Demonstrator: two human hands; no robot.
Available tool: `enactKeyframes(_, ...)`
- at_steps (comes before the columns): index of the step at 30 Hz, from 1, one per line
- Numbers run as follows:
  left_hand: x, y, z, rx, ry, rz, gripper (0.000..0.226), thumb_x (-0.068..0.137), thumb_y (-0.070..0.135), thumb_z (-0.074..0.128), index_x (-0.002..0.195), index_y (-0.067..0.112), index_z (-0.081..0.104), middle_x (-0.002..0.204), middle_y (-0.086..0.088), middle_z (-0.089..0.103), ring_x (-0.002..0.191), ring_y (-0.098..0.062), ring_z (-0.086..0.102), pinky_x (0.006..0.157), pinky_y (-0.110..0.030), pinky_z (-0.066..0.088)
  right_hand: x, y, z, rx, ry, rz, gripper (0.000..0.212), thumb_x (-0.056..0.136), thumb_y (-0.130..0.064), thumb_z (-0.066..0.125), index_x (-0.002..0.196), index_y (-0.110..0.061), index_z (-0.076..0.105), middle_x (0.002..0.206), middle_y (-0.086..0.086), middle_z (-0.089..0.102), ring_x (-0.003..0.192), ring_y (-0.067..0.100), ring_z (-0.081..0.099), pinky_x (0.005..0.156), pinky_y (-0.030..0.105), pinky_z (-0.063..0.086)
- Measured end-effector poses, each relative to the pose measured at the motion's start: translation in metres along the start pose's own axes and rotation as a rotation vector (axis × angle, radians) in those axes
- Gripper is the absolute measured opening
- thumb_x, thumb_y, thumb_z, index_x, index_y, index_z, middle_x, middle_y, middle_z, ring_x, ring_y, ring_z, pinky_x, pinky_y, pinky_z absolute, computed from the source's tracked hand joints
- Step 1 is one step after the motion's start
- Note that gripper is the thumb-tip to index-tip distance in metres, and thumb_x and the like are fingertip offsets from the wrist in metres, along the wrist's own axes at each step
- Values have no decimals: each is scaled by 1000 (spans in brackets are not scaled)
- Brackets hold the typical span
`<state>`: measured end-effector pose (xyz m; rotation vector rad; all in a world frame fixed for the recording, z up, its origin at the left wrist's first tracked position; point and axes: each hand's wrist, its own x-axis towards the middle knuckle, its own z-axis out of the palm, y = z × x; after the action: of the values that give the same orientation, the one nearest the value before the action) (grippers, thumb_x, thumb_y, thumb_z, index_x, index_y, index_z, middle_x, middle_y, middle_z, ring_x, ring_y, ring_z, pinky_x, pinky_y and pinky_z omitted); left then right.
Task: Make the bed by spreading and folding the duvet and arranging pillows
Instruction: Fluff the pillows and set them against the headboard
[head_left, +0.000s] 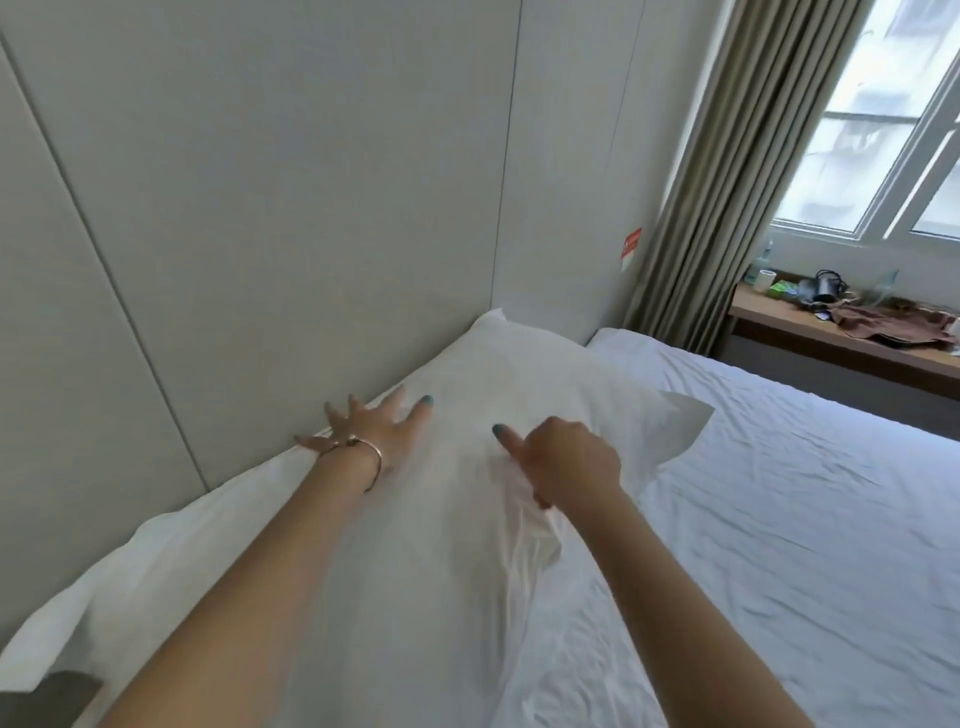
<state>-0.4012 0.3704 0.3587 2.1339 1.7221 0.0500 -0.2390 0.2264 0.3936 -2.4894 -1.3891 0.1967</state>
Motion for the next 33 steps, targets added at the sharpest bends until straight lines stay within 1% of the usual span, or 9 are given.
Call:
enactKeyframes(2, -16, 16, 20, 0, 23, 2, 79, 68, 92, 7, 141, 62, -1, 161, -4, -7, 145, -36, -14, 102, -74, -8, 47, -15, -18, -25, 261, -68, 53, 90, -68, 36, 120, -35, 64, 112, -1, 69, 103, 25, 63, 82, 33, 42)
enactKeyframes(3, -20, 17, 36, 33, 42, -9, 83, 64, 94, 2, 140, 63, -7, 161, -4, -9, 145, -37, -15, 100, -75, -10, 73, -21, -21, -59, 262, -125, 55, 89, -71, 36, 132, -42, 54, 128, -2, 61, 117, 26, 55, 89, 37, 40)
enactKeyframes(5, -14, 9, 64, 79, 101, -40, 84, 62, 94, -4, 139, 61, -13, 161, -4, -10, 144, -37, -16, 98, -74, -12, 122, -21, -8, -245, 94, -190, 70, 82, -83, 28, 145, -53, 26, 156, -2, 30, 140, 33, 30, 108, 54, 24)
enactKeyframes(8, 0, 2, 83, 114, 203, -42, 83, 64, 92, -5, 140, 60, -13, 161, -2, -10, 145, -34, -17, 99, -71, -17, 178, -1, 48, -324, -102, -190, 81, 69, -93, 12, 143, -62, 0, 162, -11, -6, 149, 32, -6, 109, 70, -2)
enactKeyframes(13, 35, -13, 132, 187, 252, -76, 80, 68, 88, -6, 141, 57, -10, 161, -2, -8, 145, -33, -15, 100, -72, -15, 209, 26, 150, -364, -76, -238, 80, 70, -90, -3, 144, -59, -4, 162, -10, -8, 148, 33, -14, 106, 72, -8)
enactKeyframes(20, 63, -19, 191, 281, 244, -152, 78, 69, 83, -13, 142, 55, -12, 160, 0, 7, 147, -29, -2, 103, -71, -9, 215, 42, 221, -448, 12, -277, 78, 79, -81, -5, 150, -48, 3, 163, 1, -5, 146, 39, -16, 103, 71, -17)
enactKeyframes(26, 40, 2, 137, 221, 17, -174, 71, 76, 82, -5, 143, 57, -7, 160, 6, 6, 147, -25, 2, 106, -69, -5, 216, 35, 183, -417, -127, -263, 77, 79, -81, -2, 150, -50, 2, 163, -3, -9, 146, 38, -17, 104, 71, -15)
enactKeyframes(31, -101, -27, 114, 112, 107, -400, 82, 68, 92, 8, 142, 58, -1, 160, 1, -14, 144, -27, -23, 97, -76, -10, 180, 13, 118, -271, -175, -237, 64, 90, -70, 10, 150, -49, 10, 163, -2, -5, 147, 40, -11, 109, 69, -6)
enactKeyframes(33, -139, -48, 120, 3, 172, -468, 88, 62, 96, 14, 141, 60, -4, 158, -1, -23, 141, -27, -31, 100, -75, -9, 149, 0, 109, -177, -219, -348, 62, 86, -76, 13, 146, -56, 13, 163, -4, 0, 147, 38, -9, 109, 69, -6)
